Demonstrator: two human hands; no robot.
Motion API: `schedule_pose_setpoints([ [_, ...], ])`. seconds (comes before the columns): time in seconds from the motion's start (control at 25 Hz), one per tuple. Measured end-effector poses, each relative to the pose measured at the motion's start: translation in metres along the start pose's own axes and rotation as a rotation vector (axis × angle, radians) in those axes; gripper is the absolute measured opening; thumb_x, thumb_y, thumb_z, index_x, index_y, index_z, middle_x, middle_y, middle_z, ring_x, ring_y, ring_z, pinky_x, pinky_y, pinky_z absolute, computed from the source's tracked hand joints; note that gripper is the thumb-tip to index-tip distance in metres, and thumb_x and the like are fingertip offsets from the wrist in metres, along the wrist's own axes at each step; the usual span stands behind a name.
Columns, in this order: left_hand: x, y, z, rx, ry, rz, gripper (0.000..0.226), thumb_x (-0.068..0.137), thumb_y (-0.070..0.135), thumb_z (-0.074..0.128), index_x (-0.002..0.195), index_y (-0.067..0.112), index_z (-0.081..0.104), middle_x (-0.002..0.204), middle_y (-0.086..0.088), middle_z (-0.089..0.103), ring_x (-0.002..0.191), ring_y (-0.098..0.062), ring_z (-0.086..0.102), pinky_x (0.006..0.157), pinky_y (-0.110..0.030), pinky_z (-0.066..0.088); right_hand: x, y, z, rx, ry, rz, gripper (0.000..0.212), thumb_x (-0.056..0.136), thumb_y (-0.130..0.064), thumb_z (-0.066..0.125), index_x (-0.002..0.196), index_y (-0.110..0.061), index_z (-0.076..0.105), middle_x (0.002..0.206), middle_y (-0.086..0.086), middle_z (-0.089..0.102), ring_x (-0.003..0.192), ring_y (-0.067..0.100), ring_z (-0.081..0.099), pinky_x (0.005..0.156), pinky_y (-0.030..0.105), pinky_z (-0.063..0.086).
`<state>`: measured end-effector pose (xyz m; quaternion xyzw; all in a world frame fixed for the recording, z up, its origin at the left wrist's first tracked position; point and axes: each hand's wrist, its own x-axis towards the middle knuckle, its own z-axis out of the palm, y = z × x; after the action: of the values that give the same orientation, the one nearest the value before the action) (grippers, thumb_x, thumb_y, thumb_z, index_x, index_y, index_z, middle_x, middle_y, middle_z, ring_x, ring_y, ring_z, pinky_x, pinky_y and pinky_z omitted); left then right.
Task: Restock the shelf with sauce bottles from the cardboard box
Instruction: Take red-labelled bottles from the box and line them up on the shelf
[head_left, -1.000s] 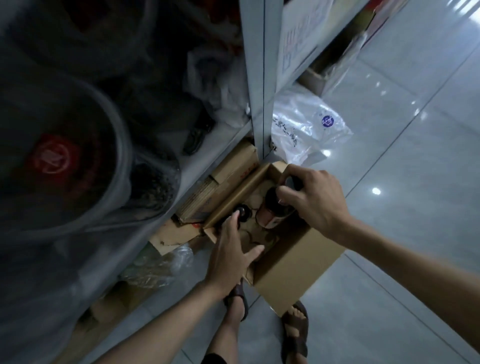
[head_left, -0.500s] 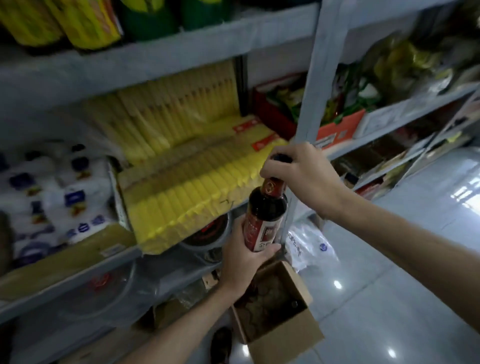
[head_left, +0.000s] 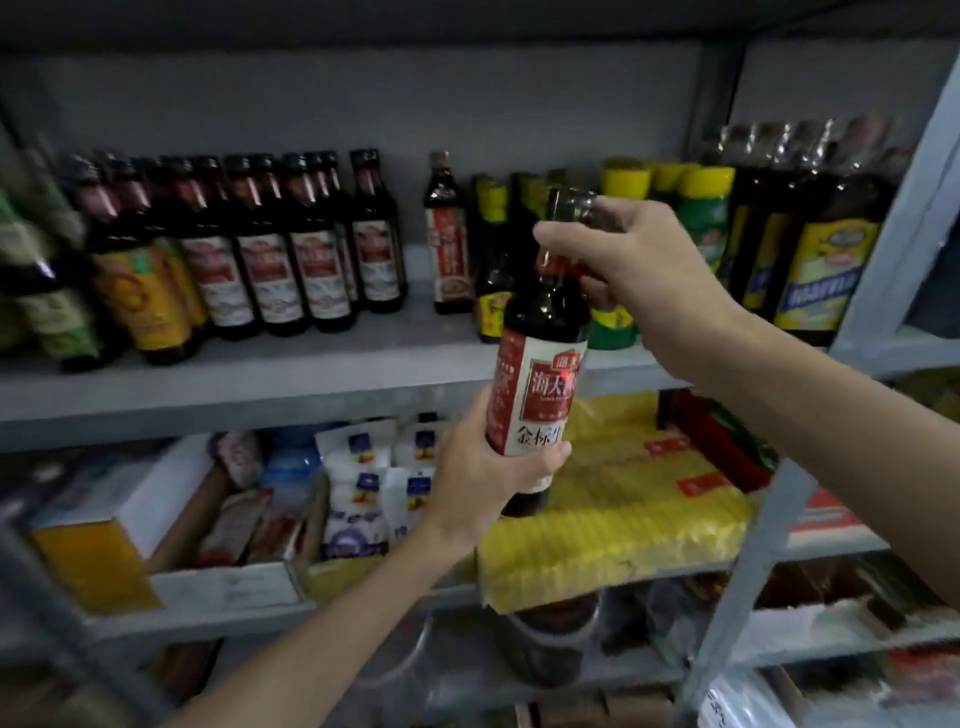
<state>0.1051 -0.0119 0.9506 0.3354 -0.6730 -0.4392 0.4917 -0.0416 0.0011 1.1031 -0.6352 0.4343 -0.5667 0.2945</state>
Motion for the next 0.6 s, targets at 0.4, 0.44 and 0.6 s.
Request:
schedule_pose_setpoints([
  [0.4,0.052,0.056,-0.221,0.194,-0.203,-0.212,0.032,0.077,0.021,0.081,0.105,0.018,0.067,0.092,-0.001,0.075,0.082,-0.013,0.072,0.076,-0.024,0.056,0.065,0.034,0.158,0.219,-0.24,0.245,0.041,0.086,-0.028,0.07,0.122,-0.013,0.06,0.106,0.005,0.077,0.096,0.017,0.074,0.076,0.024,0.056],
  [0.44,0.057,0.054,-0.235,0.22,-0.197,-0.218,0.04,0.074,0.026,0.083,0.109,0.02,0.065,0.096,-0.001,0.075,0.086,-0.015,0.073,0.08,-0.028,0.057,0.071,0.038,0.173,0.26,-0.239,0.268,0.044,0.083,-0.027,0.071,0.122,-0.008,0.061,0.107,0.009,0.077,0.096,0.02,0.074,0.075,0.025,0.057],
  [0.6,0.079,0.044,-0.267,0.302,-0.123,-0.223,0.06,0.07,0.033,0.086,0.118,0.024,0.051,0.104,0.002,0.07,0.092,-0.015,0.07,0.082,-0.032,0.056,0.091,0.048,0.216,0.433,-0.224,0.401,0.041,0.081,-0.022,0.073,0.113,0.004,0.068,0.107,0.018,0.075,0.092,0.024,0.074,0.068,0.025,0.059],
])
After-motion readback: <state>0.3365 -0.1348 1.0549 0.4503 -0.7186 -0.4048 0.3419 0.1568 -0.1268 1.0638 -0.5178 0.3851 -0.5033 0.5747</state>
